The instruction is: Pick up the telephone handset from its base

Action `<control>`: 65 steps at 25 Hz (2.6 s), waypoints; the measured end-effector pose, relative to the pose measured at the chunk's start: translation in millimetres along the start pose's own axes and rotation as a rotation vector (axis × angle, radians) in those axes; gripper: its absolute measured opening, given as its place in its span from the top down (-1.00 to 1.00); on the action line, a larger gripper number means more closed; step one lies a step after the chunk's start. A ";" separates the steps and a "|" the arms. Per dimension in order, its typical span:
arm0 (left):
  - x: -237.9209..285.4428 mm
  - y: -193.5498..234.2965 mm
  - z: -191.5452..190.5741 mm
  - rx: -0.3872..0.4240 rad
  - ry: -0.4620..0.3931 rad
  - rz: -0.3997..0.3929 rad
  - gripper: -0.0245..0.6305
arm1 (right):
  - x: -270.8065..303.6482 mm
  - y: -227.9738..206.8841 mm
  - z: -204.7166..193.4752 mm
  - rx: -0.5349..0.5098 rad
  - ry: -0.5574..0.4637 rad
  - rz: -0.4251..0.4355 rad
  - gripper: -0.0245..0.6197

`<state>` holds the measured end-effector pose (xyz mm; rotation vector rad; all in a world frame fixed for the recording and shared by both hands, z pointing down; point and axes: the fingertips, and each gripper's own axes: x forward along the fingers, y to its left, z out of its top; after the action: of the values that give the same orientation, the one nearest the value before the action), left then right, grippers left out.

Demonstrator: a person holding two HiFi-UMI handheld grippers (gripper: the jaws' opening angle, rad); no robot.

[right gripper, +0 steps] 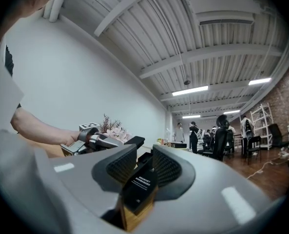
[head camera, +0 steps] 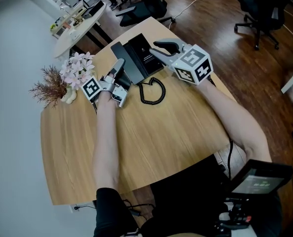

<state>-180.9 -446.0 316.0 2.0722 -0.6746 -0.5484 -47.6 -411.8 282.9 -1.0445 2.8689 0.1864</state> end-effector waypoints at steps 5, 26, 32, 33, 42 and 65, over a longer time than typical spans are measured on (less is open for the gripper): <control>-15.1 -46.4 -8.6 -0.032 -0.050 -0.120 0.70 | -5.8 4.1 5.3 0.001 -0.011 0.003 0.60; -49.9 -237.3 -74.2 0.053 -0.033 -0.502 0.70 | -22.2 3.8 40.3 -0.009 -0.100 -0.046 0.63; -77.1 -258.3 -82.1 0.036 -0.096 -0.569 0.70 | -21.6 7.8 40.5 -0.009 -0.101 -0.041 0.64; -82.1 -261.7 -83.5 0.037 -0.106 -0.579 0.70 | -22.3 8.7 41.6 -0.009 -0.104 -0.041 0.65; -115.8 -289.5 -103.8 0.054 -0.173 -0.662 0.70 | -19.2 21.5 46.8 -0.057 -0.108 -0.020 0.71; -126.0 -307.8 -121.2 0.128 -0.167 -0.681 0.70 | -20.2 19.0 38.0 -0.118 -0.064 -0.061 0.91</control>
<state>-123.5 -145.1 138.7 2.3828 -0.0694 -1.0886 -43.0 -379.2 249.3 -1.1231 2.7944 0.3820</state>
